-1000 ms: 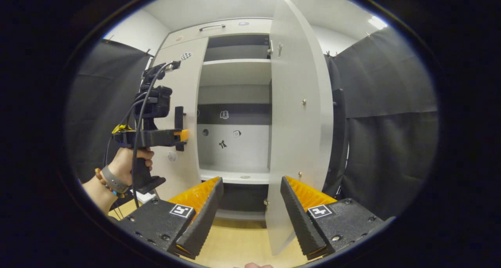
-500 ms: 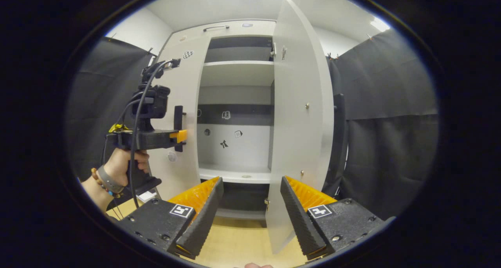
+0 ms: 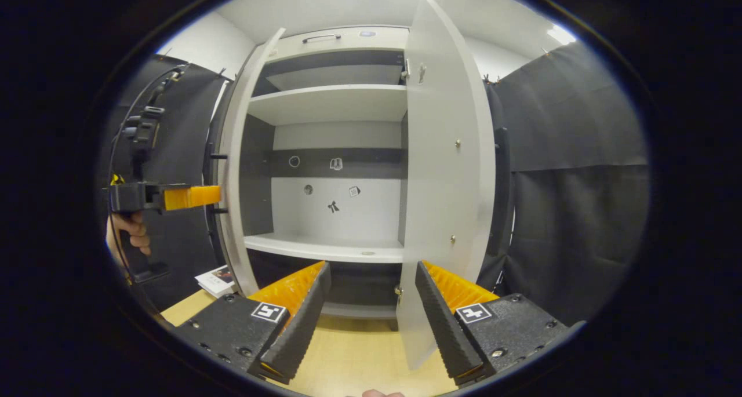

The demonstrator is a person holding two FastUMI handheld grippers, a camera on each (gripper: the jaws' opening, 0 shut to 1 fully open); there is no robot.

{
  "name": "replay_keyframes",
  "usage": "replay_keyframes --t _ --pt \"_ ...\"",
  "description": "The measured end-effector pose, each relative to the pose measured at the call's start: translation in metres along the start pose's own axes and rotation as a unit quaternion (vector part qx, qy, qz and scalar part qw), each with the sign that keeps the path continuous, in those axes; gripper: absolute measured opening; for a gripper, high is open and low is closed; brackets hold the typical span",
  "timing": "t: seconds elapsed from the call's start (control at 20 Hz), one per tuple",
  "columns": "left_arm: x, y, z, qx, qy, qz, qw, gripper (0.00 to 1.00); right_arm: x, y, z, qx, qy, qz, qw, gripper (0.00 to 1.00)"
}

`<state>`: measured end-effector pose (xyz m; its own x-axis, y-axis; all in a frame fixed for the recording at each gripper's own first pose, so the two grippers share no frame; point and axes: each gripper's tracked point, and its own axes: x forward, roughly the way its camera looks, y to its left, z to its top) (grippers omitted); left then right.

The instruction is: Open the right door of the double-door shoe cabinet with the right hand, and open the left door with the left hand.

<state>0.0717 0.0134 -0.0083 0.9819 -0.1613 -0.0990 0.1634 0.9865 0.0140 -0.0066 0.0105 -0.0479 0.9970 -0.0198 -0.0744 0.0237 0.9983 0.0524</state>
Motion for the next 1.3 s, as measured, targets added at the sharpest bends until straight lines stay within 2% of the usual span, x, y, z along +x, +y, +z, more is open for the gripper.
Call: replay_keyframes --t 0.3,0.85,0.9,0.95,1.0,1.3 --pt "-0.05 0.048 -0.006 0.006 0.0 0.034 0.999 0.02 0.004 0.005 -0.002 0.0 0.001 -0.001 1.0 0.92" --pt "-0.072 0.129 0.0 0.033 -0.006 0.124 0.992 0.01 0.023 0.032 -0.001 0.007 0.003 0.024 1.0 0.92" --pt "-0.07 0.133 0.0 0.023 -0.004 0.113 0.993 0.0 0.024 0.034 0.0 0.006 0.003 0.026 1.0 0.92" --pt "-0.069 0.134 0.001 0.009 -0.007 0.103 0.995 0.12 0.025 0.036 0.001 0.003 0.002 0.026 1.0 0.92" --pt "-0.071 0.14 0.001 0.007 -0.004 0.098 0.995 0.0 0.025 0.037 0.002 0.001 0.002 0.026 1.0 0.92" --pt "-0.071 0.16 0.001 0.003 -0.007 0.055 0.998 0.0 0.021 0.04 -0.001 0.002 0.005 0.024 1.0 0.92"
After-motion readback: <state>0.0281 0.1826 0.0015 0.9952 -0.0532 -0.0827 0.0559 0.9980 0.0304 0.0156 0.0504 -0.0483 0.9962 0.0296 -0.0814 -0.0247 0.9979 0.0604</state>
